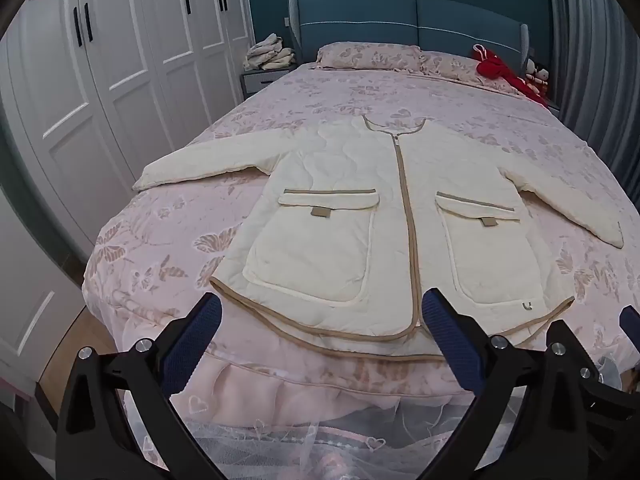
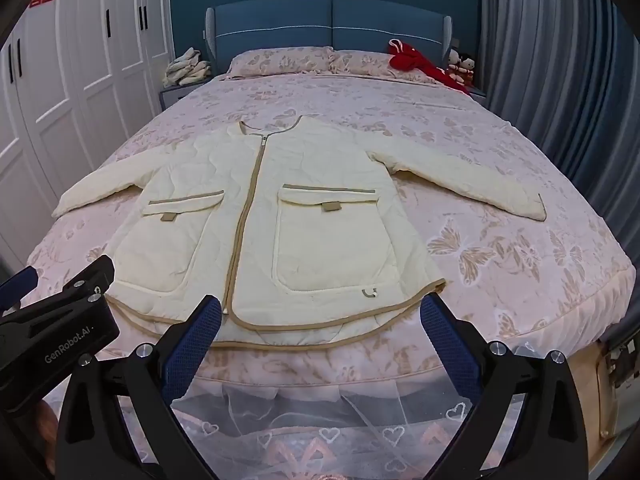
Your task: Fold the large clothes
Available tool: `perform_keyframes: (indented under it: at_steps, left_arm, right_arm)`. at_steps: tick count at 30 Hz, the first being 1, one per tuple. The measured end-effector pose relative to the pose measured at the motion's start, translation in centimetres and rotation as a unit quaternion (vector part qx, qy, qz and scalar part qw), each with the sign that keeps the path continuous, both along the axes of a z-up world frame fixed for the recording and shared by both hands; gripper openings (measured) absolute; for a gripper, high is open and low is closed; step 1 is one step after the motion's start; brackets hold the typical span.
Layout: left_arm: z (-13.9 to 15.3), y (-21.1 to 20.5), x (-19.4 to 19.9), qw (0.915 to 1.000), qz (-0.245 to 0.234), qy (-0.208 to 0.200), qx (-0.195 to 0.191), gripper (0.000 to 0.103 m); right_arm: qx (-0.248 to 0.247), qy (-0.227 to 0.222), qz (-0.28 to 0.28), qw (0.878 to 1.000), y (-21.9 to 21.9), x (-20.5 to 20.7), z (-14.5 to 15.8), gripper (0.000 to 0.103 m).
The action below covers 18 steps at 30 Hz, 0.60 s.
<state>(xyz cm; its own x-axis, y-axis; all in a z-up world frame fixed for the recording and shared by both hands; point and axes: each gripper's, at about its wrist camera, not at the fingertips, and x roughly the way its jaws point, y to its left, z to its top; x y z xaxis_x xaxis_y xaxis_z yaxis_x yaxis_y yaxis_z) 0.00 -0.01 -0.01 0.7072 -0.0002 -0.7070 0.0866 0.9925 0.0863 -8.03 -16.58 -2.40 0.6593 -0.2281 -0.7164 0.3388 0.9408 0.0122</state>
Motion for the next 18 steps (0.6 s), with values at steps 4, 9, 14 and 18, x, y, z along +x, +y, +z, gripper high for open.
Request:
perform_keyframes:
  at_steps: [4, 9, 14, 18]
  left_arm:
    - [-0.10, 0.02, 0.22, 1.0000, -0.001, 0.005, -0.003, 0.098]
    - [-0.20, -0.18, 0.13, 1.0000, 0.000, -0.001, 0.004, 0.098]
    - [-0.13, 0.00, 0.22, 1.0000, -0.001, 0.002, 0.000, 0.098]
    - [0.03, -0.08, -0.16, 1.0000, 0.000, 0.002, -0.001, 0.098]
  right_arm:
    - [-0.001, 0.001, 0.002, 1.000, 0.03, -0.14, 0.08, 0.098]
    - [-0.003, 0.002, 0.001, 1.000, 0.23, -0.19, 0.10, 0.098]
    - [-0.002, 0.003, 0.001, 1.000, 0.31, -0.28, 0.36, 0.098]
    - [0.001, 0.004, 0.002, 1.000, 0.19, -0.30, 0.36, 0.098]
